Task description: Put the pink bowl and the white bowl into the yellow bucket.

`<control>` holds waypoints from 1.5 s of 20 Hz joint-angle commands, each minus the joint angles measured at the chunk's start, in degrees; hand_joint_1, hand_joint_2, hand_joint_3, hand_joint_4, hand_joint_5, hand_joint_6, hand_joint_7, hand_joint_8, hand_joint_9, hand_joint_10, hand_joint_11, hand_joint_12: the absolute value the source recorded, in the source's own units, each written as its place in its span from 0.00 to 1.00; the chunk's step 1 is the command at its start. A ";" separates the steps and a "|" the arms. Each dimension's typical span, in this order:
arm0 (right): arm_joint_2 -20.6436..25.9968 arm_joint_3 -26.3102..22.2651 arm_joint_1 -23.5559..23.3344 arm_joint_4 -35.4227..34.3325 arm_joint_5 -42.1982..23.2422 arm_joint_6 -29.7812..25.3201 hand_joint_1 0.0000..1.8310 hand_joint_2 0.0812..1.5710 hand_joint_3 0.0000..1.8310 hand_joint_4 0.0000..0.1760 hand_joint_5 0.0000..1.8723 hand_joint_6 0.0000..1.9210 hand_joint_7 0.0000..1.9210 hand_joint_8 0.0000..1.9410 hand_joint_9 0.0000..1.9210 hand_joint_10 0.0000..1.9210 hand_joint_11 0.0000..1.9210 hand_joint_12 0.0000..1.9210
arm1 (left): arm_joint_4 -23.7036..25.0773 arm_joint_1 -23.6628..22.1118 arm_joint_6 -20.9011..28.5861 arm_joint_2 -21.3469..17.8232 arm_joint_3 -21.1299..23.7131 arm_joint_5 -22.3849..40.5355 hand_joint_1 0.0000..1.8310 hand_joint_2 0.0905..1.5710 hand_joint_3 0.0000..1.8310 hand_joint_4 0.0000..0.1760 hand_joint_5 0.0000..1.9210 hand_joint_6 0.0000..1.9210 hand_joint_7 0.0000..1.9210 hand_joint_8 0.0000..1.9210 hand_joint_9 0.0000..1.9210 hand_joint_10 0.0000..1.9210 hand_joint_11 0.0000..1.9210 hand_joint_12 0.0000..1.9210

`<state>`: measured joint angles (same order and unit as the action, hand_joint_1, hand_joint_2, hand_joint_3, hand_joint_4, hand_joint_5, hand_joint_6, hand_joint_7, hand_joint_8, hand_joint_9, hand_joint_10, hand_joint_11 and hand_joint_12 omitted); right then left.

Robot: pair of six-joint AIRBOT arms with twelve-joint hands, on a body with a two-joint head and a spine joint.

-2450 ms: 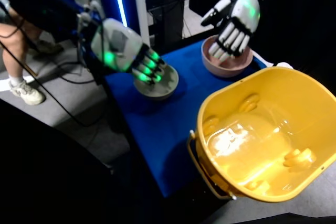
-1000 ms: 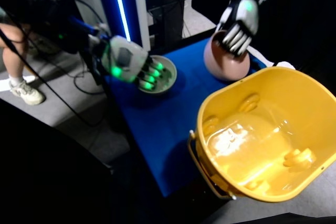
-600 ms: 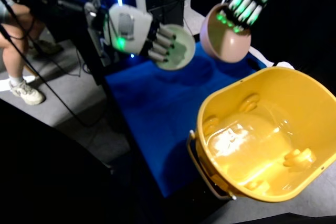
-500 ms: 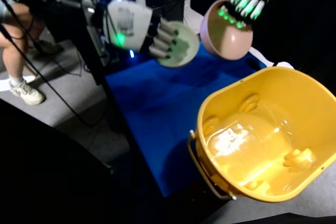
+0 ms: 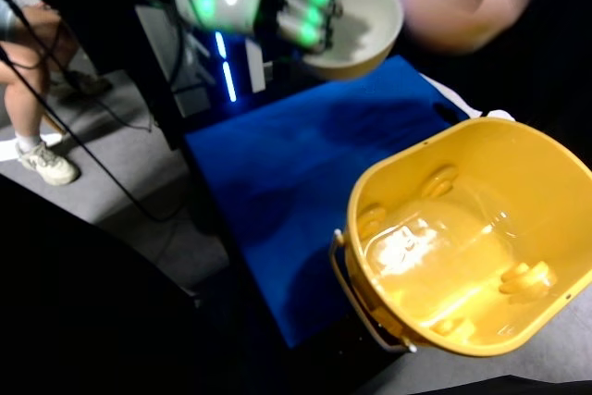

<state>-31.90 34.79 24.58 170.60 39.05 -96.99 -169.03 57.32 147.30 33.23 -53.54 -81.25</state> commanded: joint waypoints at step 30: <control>-24.26 36.32 -15.04 0.60 -13.88 2.38 0.81 0.75 0.00 0.00 0.39 0.72 0.37 0.61 0.42 0.64 0.32 0.89 | 7.30 -35.38 10.69 28.23 -29.21 32.20 0.74 0.73 0.00 0.00 0.41 0.59 0.42 0.64 0.46 0.73 0.40 0.84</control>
<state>-56.42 71.61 10.90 170.34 18.37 -94.28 -159.28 22.50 157.60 61.43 -83.59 -42.33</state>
